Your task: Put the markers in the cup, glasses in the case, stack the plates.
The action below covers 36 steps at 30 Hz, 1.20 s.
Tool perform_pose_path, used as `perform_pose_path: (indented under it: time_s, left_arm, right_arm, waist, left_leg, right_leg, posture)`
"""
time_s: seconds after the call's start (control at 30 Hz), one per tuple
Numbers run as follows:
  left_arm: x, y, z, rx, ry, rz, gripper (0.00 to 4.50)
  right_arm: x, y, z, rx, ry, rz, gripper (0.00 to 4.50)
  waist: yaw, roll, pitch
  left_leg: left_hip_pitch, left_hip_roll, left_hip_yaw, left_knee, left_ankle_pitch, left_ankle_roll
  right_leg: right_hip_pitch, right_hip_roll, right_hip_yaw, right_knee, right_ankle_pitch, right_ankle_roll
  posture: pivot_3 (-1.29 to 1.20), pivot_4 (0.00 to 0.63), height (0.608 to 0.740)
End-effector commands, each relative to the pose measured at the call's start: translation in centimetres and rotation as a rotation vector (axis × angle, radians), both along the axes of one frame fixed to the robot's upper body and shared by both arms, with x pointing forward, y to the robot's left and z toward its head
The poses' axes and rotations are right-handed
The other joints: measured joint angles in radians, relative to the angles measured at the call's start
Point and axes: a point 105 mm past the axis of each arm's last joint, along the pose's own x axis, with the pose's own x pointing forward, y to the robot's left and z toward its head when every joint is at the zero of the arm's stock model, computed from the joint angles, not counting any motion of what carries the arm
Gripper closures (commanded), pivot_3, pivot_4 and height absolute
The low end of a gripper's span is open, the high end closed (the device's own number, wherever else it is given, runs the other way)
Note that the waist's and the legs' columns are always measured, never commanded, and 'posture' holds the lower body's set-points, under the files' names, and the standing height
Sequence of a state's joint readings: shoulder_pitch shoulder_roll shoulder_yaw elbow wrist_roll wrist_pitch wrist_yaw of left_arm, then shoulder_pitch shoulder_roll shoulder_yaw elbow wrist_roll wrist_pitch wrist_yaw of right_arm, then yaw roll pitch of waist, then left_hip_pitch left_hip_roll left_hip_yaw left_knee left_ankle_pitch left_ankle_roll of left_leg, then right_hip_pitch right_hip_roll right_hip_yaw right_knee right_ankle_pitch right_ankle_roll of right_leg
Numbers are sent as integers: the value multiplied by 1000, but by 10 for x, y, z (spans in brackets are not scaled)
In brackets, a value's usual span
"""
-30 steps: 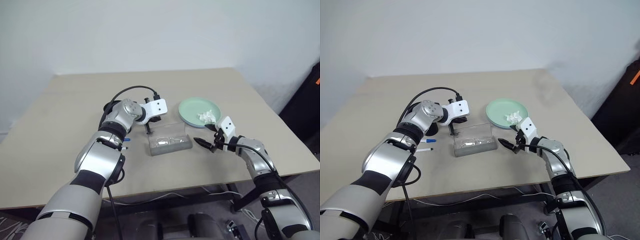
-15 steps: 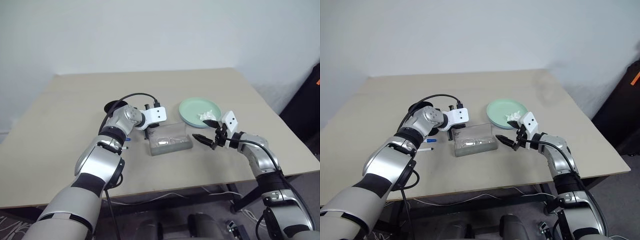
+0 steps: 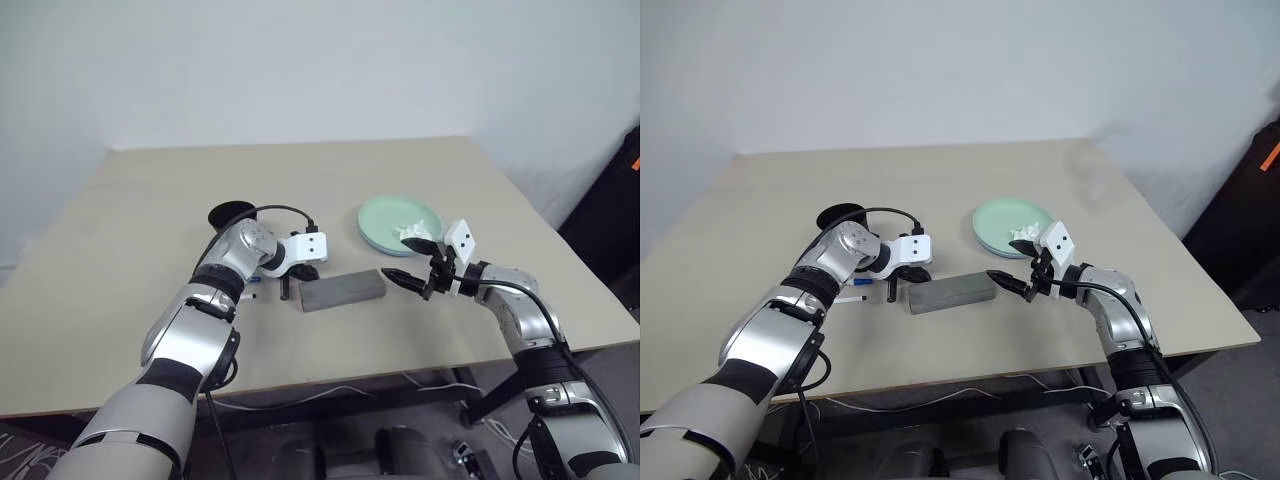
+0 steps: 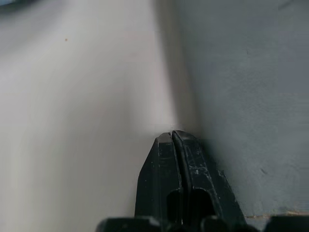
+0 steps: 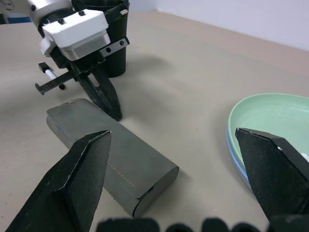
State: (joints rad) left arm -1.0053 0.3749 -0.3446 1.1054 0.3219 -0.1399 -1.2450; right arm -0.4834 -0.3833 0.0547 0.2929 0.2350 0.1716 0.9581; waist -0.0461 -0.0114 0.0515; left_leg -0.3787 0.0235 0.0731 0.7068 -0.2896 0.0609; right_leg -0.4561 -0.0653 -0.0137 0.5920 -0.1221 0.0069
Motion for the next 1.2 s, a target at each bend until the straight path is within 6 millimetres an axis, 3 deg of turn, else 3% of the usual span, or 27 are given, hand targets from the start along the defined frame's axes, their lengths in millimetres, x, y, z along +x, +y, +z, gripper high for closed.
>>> perform_pose_path:
  time_s: [0.03, 0.17, 0.33, 0.67, 0.73, 0.8, 0.83, 0.9, 1.2]
  left_arm:
    - [-8, -8, 13, -70, 20, -68, 4471]
    - [-18, -11, 18, -114, 33, -107, 4471]
    - [-8, -10, 41, -172, -71, -60, 4471]
    - [-10, -9, 43, -175, -78, -52, 4471]
    - [-6, 7, 51, -129, -137, -45, 4471]
    - [-15, 34, 65, -77, -152, -66, 4471]
    - [-24, 56, 65, -28, -134, -61, 4471]
    - [-35, 80, 65, 28, -111, -52, 4471]
    - [-41, 84, 66, 39, -105, -51, 4471]
  right_arm:
    - [1, 2, 22, 28, -71, 18, 40]
    - [1, 5, 21, 31, -68, 23, 40]
    - [0, 6, 21, 32, -64, 30, 40]
    - [0, 7, 21, 32, -63, 30, 40]
    - [0, 7, 22, 31, -64, 35, 40]
    - [1, 8, 23, 30, -65, 40, 40]
    - [1, 10, 23, 32, -64, 45, 40]
    - [1, 13, 22, 35, -64, 52, 40]
    - [1, 13, 22, 35, -63, 54, 40]
  waist:
    - [0, 0, 0]
    - [0, 0, 0]
    - [0, 0, 0]
    - [0, 0, 0]
    - [-1, 0, 0]
    - [-7, 0, 0]
    - [-12, 0, 0]
    - [-24, 0, 0]
    - [1, -1, 0]
  left_leg:
    - [0, 0, 0, 0, 0, 0]
    - [0, 0, 0, 0, 0, 0]
    - [0, 1, -1, 1, 0, 0]
    - [1, 1, 0, 1, 0, 0]
    - [1, 1, 0, 1, 0, 0]
    - [0, 2, -1, 1, 0, 0]
    - [0, 2, -1, 1, 0, 0]
    - [2, 4, 1, -1, 0, 0]
    - [-2, 4, 1, 1, 2, 2]
  right_leg:
    - [0, 0, 0, 0, 0, 0]
    - [0, 0, 0, 0, 0, 0]
    - [0, 0, 0, 1, 0, 0]
    - [0, 0, 1, 1, 0, 0]
    - [0, 0, 1, 1, 0, 0]
    - [-1, 1, 1, 1, 0, 0]
    - [-2, 1, 1, 2, 0, 0]
    - [-3, 1, 2, 2, 1, -2]
    - [-1, -4, 0, 0, -1, -3]
  posture:
    - [0, 0, 720]
    - [0, 0, 720]
    - [0, 0, 720]
    - [0, 0, 720]
    - [0, 0, 720]
    - [0, 0, 720]
    - [0, 0, 720]
    - [0, 0, 720]
    - [0, 0, 720]
